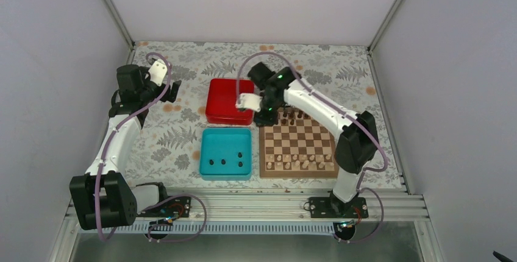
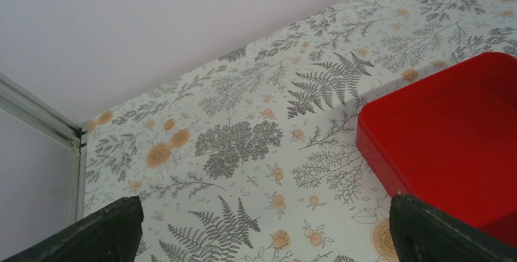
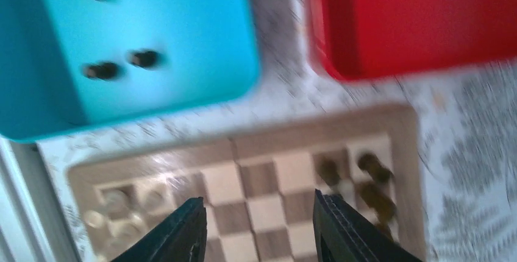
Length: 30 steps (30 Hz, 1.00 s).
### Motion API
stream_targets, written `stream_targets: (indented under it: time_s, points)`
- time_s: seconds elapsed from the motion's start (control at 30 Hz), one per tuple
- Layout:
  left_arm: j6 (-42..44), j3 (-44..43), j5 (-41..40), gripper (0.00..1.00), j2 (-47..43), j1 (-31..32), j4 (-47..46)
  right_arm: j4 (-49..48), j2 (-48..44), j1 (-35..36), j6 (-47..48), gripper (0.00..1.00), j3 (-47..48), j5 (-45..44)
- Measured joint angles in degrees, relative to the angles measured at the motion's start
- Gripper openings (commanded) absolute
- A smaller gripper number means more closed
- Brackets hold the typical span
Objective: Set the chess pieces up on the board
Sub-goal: Place the chess piece on the chessboard, then pick up the chess piece from the storage box.
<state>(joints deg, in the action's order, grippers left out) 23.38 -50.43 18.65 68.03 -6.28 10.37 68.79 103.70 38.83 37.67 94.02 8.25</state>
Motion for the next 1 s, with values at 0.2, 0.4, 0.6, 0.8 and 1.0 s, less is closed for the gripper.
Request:
stream_targets:
  time_s: [0.2,0.4,0.6,0.8,1.0]
  points:
    - [0.0,0.0,0.0,1.00,-0.2,0.0,0.0,-1.7,1.7,11.9,-2.1,0.49,0.5,0.0]
    - [0.0,0.0,-0.1,1.00,-0.3,0.0,0.0,-4.4,8.9,16.2,-2.8,0.49,0.5,-2.0]
    - [0.0,0.0,-0.1,1.00,-0.3,0.0,0.0,-5.4,13.7,18.0,-2.8,0.48,0.6,-4.3]
    - [0.0,0.0,-0.1,1.00,-0.3,0.0,0.0,-5.7,16.0,19.1,-2.8,0.47,0.6,-4.7]
    - [0.0,0.0,-0.1,1.00,-0.3,0.0,0.0,-5.9,16.6,19.3,-2.8,0.47,0.6,-4.6]
